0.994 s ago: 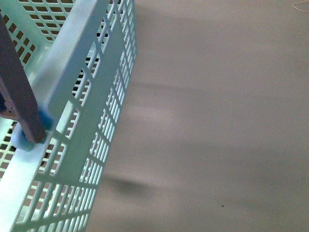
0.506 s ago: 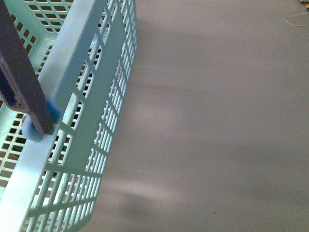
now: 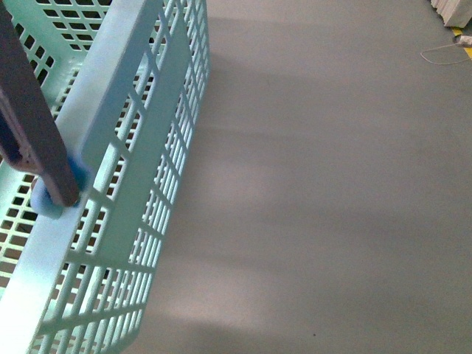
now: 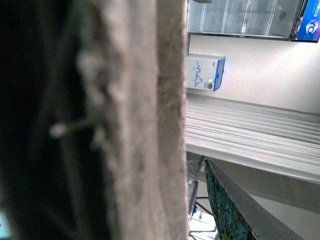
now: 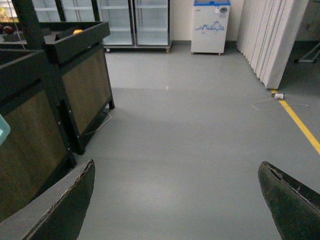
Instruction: Pick lemon and mango into basket
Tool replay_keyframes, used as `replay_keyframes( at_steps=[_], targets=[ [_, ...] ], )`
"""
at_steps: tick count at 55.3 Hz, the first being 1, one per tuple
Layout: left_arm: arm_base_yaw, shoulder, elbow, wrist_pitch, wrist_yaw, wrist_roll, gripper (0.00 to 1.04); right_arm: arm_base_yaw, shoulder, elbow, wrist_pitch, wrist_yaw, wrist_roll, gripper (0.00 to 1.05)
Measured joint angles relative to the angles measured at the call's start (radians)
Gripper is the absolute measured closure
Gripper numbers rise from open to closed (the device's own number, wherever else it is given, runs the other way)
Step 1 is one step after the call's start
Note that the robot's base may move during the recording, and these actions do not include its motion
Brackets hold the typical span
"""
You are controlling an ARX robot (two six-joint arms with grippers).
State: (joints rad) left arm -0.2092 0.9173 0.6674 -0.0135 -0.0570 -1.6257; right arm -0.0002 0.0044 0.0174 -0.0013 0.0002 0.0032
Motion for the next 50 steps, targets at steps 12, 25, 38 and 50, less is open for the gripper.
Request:
replay_keyframes(
  at_steps=[12,25,38,50],
  targets=[
    [0.000,0.000,0.000,0.000,0.000,0.000,0.76,0.000,0.000,0.000,0.000,0.000,0.000,0.09],
    [0.000,0.000,0.000,0.000,0.000,0.000,0.76,0.000,0.000,0.000,0.000,0.000,0.000,0.09],
    [0.000,-0.001,0.002,0.000,0.000,0.000,0.76,0.000,0.000,0.000,0.000,0.000,0.000,0.09],
    [-0.007,-0.001,0.002,0.000,0.021,-0.020,0.76,0.000,0.000,0.000,0.000,0.003,0.000,0.09]
  ],
)
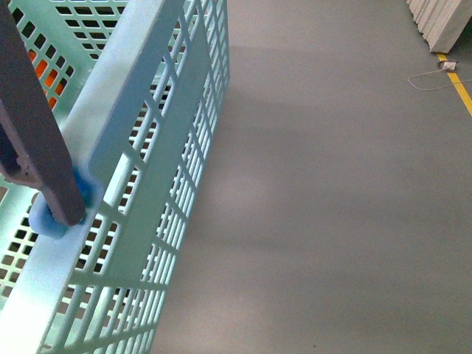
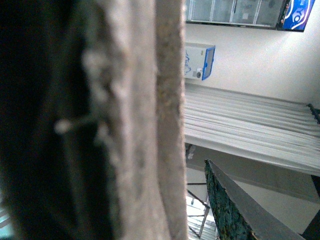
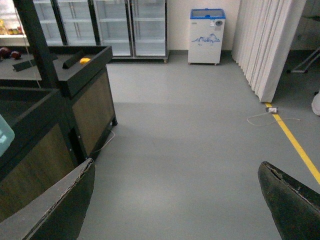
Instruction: Pick lemon and mango into basket
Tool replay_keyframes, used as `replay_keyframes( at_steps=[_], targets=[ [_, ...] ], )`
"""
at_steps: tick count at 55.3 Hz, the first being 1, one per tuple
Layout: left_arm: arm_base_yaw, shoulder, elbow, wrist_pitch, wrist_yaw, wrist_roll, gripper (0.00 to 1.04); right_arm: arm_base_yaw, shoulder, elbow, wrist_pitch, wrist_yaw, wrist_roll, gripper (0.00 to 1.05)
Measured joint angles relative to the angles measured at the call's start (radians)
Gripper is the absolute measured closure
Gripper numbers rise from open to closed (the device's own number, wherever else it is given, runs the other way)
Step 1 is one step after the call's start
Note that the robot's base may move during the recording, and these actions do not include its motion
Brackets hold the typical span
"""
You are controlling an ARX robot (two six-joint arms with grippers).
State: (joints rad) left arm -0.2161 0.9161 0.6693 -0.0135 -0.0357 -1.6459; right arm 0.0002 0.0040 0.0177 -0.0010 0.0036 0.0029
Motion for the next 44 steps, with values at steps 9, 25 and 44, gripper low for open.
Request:
replay_keyframes(
  at_steps=[9,25,44],
  targets=[
    [0.003,0.000,0.000,0.000,-0.026,0.010,0.76,0.000,0.000,0.000,0.000,0.000,0.000,0.09],
    [0.003,0.000,0.000,0.000,-0.022,0.010,0.76,0.000,0.000,0.000,0.000,-0.003,0.000,0.09],
    [0.004,0.000,0.000,0.000,-0.023,0.010,0.76,0.000,0.000,0.000,0.000,-0.002,0.000,0.09]
  ],
)
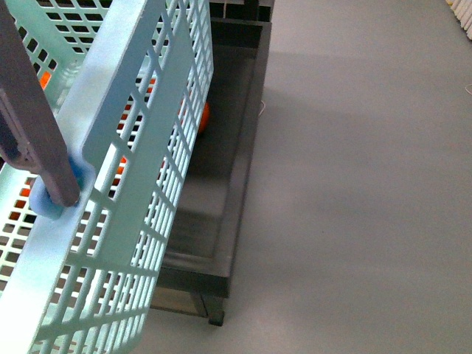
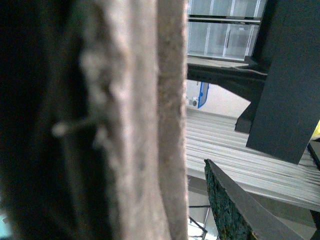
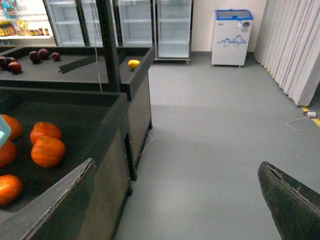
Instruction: Pick lemon and mango into basket
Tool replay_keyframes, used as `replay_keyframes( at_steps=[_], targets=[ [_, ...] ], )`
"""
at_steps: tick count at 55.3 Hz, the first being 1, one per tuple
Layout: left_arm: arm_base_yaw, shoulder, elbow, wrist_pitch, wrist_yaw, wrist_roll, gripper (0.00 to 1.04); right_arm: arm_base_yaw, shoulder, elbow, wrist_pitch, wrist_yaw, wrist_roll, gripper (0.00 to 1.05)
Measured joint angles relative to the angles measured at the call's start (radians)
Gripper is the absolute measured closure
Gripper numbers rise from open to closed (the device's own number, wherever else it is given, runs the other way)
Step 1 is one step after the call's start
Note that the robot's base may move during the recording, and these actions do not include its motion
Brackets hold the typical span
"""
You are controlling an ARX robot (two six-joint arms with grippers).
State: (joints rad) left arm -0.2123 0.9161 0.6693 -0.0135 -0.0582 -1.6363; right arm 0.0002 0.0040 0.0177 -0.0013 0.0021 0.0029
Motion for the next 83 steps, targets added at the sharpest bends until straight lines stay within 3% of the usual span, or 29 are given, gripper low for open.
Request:
replay_keyframes(
  at_steps=[83],
  targets=[
    [0.000,0.000,0.000,0.000,0.000,0.001,0.76,0.000,0.000,0.000,0.000,-0.002,0.000,0.09]
  ],
)
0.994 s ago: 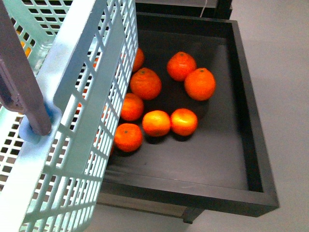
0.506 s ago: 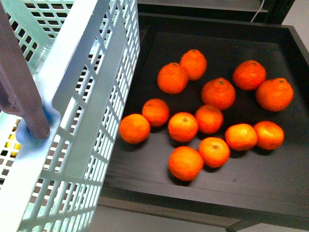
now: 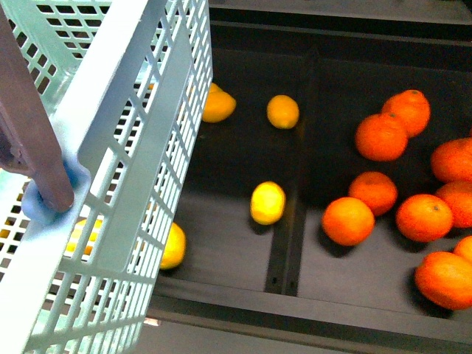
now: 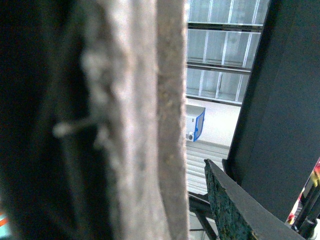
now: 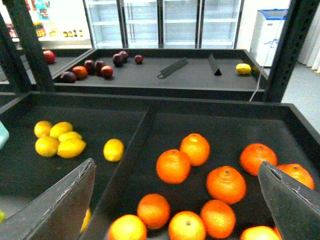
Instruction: Pick lemon and mango into basket
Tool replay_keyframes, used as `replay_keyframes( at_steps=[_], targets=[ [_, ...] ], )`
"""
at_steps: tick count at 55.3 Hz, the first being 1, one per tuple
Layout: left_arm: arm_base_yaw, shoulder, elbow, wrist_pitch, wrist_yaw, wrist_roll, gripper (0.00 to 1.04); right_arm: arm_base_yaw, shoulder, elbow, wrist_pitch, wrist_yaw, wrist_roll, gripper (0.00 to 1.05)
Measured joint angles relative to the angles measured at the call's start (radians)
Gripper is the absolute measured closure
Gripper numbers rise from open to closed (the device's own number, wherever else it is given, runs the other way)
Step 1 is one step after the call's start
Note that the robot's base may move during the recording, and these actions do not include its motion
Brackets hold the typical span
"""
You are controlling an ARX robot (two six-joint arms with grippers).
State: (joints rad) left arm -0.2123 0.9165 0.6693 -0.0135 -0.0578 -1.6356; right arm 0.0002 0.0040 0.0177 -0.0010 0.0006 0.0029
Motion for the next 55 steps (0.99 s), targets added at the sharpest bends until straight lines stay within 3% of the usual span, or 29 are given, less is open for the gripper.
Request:
replay_keyframes(
  at_steps=[55],
  targets=[
    [0.000,0.000,0.000,0.000,0.000,0.000,0.76,0.000,0.000,0.000,0.000,-0.001,0.000,0.09]
  ],
)
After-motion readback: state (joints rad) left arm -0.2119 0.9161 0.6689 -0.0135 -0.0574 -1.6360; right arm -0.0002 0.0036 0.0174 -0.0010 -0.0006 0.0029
